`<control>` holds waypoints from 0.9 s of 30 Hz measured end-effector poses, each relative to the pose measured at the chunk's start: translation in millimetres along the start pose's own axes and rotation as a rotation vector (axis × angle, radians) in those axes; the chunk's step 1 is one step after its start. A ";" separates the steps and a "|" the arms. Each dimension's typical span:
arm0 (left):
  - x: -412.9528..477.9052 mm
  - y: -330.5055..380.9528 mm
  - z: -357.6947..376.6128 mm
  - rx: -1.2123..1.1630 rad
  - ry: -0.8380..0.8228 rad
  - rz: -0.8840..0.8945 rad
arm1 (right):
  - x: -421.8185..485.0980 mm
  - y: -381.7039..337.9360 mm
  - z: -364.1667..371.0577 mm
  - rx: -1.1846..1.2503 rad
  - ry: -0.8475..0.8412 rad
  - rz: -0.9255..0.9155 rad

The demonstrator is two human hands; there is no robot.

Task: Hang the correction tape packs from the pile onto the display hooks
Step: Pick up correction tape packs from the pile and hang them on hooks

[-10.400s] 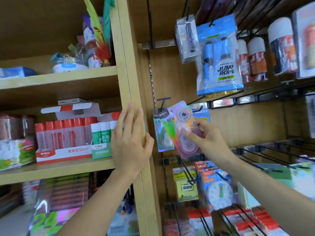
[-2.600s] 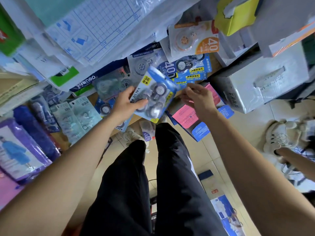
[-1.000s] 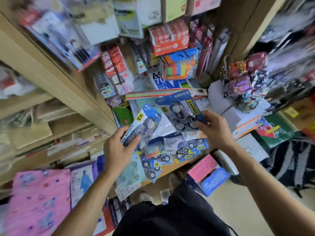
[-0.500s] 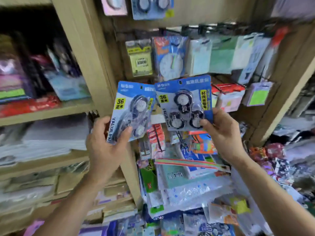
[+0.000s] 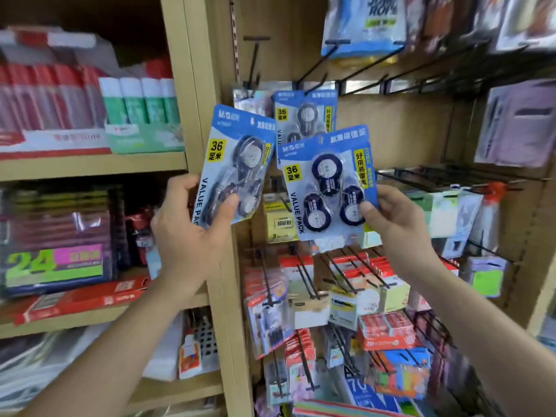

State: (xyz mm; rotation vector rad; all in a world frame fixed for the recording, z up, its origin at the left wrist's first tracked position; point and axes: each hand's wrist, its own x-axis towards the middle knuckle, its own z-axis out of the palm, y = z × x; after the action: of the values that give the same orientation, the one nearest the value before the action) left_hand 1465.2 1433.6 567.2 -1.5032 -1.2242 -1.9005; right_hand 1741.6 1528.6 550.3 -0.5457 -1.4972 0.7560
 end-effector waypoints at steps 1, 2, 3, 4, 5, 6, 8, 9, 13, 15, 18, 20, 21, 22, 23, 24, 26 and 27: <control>9.3 -0.5 4.4 -0.001 0.021 0.010 | 9.0 -1.7 1.7 0.014 0.008 -0.002; 20.0 -1.1 9.4 -0.006 0.038 0.020 | 19.5 -3.0 3.7 0.030 0.018 -0.007; 29.4 -0.6 13.8 -0.010 0.049 0.027 | 28.6 -4.8 5.8 0.052 0.025 -0.009; 39.5 -0.5 18.8 -0.014 0.063 0.038 | 38.1 -6.8 8.1 0.074 0.032 -0.011; 49.5 -0.3 23.4 -0.018 0.075 0.049 | 47.4 -9.1 10.2 0.089 0.035 -0.011; 58.2 -0.9 27.9 -0.023 0.085 0.061 | 55.2 -10.7 12.7 0.092 0.037 -0.011; 75.6 -1.6 38.2 -0.031 0.105 0.094 | 71.7 -12.5 16.8 0.106 0.060 -0.015; 82.0 -2.9 43.7 -0.022 0.116 0.112 | 79.5 -11.3 18.1 0.119 0.077 -0.010; 87.0 -13.3 61.1 0.093 0.185 0.202 | 103.3 -1.1 22.1 0.134 0.106 0.041; 84.6 -18.9 64.5 0.127 0.206 0.236 | 109.9 1.1 22.8 0.140 0.098 0.053; 84.0 -20.9 64.0 0.135 0.225 0.261 | 115.6 1.8 24.1 0.168 0.098 0.070; 84.2 -19.3 63.7 0.127 0.229 0.263 | 119.5 2.3 25.5 0.193 0.093 0.079; 83.9 -18.3 63.2 0.116 0.225 0.262 | 121.2 2.4 25.9 0.201 0.089 0.084; 83.5 -18.1 62.8 0.106 0.219 0.261 | 122.7 3.0 26.0 0.203 0.089 0.091; 83.1 -18.4 62.4 0.100 0.216 0.260 | 123.8 2.7 26.0 0.201 0.088 0.101; 82.9 -19.0 61.9 0.097 0.215 0.260 | 124.3 3.0 25.9 0.198 0.088 0.112; 82.5 -20.1 61.2 0.094 0.213 0.259 | 125.1 4.6 26.8 0.200 0.088 0.147; 82.7 -20.4 61.4 0.089 0.212 0.262 | 125.8 5.6 27.0 0.198 0.097 0.166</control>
State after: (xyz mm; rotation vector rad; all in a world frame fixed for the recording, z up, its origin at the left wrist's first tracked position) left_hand 1456.7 1510.8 637.8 -1.3070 -0.9545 -1.7555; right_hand 1704.5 1621.2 631.9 -0.5526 -1.2819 0.9824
